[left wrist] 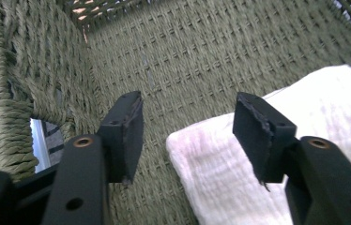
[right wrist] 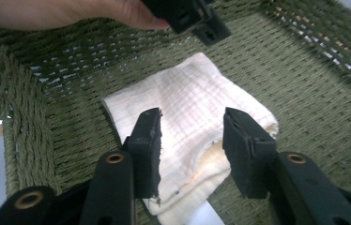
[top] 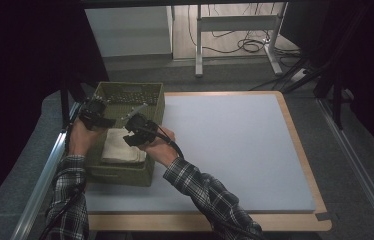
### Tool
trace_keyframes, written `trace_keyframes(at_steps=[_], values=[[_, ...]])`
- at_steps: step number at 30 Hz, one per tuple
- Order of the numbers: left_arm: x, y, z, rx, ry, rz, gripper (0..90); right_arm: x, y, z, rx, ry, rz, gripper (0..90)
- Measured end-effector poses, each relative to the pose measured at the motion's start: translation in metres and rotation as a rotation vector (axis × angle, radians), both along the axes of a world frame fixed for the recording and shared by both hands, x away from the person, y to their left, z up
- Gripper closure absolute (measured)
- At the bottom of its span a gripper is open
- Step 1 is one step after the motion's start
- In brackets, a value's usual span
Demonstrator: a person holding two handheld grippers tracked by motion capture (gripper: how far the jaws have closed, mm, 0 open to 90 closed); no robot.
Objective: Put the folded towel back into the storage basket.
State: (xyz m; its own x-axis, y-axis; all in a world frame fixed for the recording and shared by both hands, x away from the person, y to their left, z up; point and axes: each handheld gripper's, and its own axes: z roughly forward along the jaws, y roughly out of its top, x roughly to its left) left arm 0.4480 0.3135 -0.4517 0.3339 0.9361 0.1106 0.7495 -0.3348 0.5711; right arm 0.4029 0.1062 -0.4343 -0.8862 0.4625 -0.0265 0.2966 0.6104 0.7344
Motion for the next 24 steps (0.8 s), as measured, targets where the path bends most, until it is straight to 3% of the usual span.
trace_keyframes(at_steps=[10,16,24], values=[[-0.009,-0.008,0.009,-0.095,-0.068,-0.009,26.0,-0.001,-0.028,0.006,0.07,-0.041,0.007,39.8],[-0.013,-0.018,0.013,-0.116,-0.083,-0.02,17.7,-0.004,-0.044,0.007,0.095,-0.061,0.005,32.6],[-0.019,-0.029,0.016,-0.208,-0.098,-0.05,9.7,-0.007,-0.069,0.011,0.128,-0.066,-0.002,27.7]])
